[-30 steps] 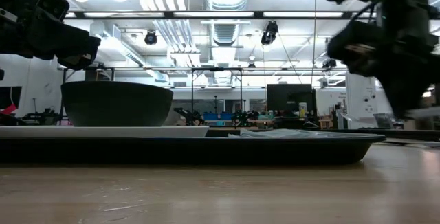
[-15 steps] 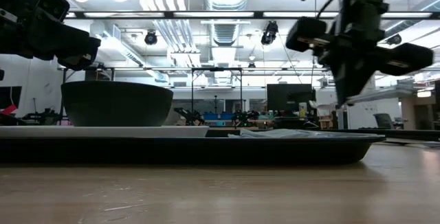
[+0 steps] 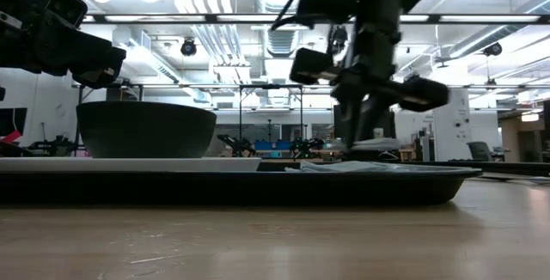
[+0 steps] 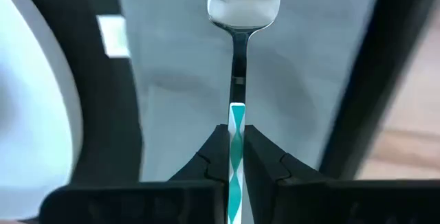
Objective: Set up tray
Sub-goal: Put the white patterned fork on top of the gray napkin
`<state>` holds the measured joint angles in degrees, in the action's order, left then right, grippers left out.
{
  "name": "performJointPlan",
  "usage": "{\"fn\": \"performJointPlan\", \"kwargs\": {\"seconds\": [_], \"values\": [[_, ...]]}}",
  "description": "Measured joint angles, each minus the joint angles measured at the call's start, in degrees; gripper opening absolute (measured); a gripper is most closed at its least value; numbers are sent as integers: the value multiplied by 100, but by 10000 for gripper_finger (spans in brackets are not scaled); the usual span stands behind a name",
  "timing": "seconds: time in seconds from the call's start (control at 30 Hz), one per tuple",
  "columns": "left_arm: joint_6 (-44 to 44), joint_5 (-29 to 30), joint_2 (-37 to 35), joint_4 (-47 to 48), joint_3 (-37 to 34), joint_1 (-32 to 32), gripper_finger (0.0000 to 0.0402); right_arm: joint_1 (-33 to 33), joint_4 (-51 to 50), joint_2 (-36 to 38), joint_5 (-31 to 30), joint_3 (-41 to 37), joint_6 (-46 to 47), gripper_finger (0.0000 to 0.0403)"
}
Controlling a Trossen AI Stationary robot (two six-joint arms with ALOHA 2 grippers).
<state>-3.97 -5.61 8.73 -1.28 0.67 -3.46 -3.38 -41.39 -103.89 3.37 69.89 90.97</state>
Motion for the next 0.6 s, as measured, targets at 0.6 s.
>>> {"fn": "performJointPlan", "kwargs": {"seconds": [0.6], "values": [[-1,-1,72,-2,0,2,80,214,-85,-493,224,468,38,13]]}}
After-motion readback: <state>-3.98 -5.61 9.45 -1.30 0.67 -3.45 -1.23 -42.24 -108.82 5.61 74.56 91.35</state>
